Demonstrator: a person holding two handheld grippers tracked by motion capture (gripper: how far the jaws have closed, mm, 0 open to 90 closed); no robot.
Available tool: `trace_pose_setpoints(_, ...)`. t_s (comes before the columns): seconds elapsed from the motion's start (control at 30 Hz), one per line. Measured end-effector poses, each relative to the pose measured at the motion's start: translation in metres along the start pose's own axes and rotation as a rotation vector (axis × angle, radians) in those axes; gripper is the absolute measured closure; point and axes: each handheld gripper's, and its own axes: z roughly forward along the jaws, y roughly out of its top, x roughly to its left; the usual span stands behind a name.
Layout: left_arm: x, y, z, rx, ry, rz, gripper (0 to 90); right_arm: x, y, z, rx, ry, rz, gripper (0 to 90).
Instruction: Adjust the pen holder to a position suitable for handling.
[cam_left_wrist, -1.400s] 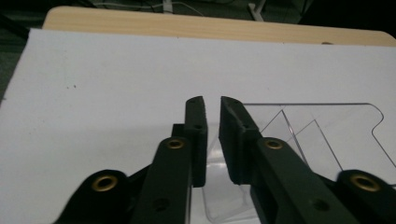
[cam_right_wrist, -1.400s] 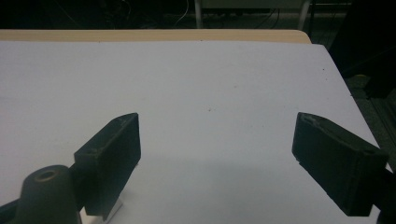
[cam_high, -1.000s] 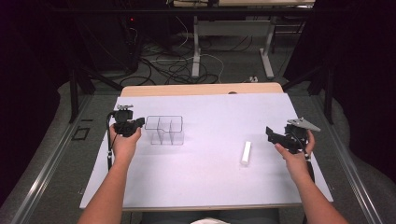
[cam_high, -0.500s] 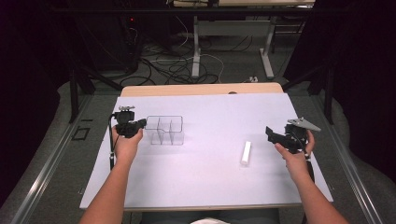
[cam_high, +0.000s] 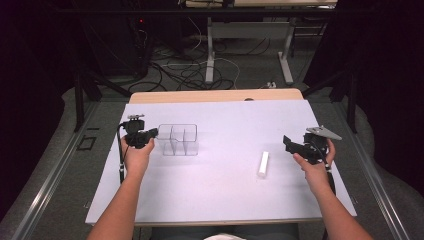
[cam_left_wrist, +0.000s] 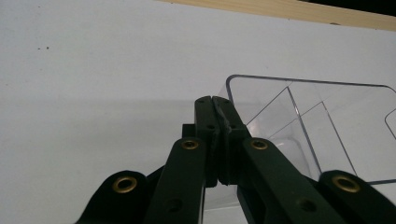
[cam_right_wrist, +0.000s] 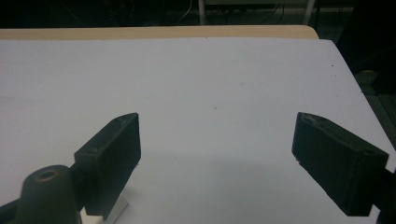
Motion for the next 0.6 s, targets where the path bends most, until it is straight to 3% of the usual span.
trace_pose_setpoints(0.33, -0.022, -0.003, 0.005, 0.01, -0.024, -0.002, 90.0, 0.0, 0.0, 0.0, 0.0, 0.001, 0.002, 14.7)
trace_pose_setpoints(0.43, -0.031, -0.004, 0.008, 0.017, -0.035, -0.018, 90.0, 0.0, 0.0, 0.0, -0.002, 0.004, 0.003, 14.7)
trace_pose_setpoints(0.6, -0.05, -0.004, 0.014, 0.033, -0.056, -0.001, 90.0, 0.0, 0.0, 0.001, -0.001, 0.006, 0.004, 14.7)
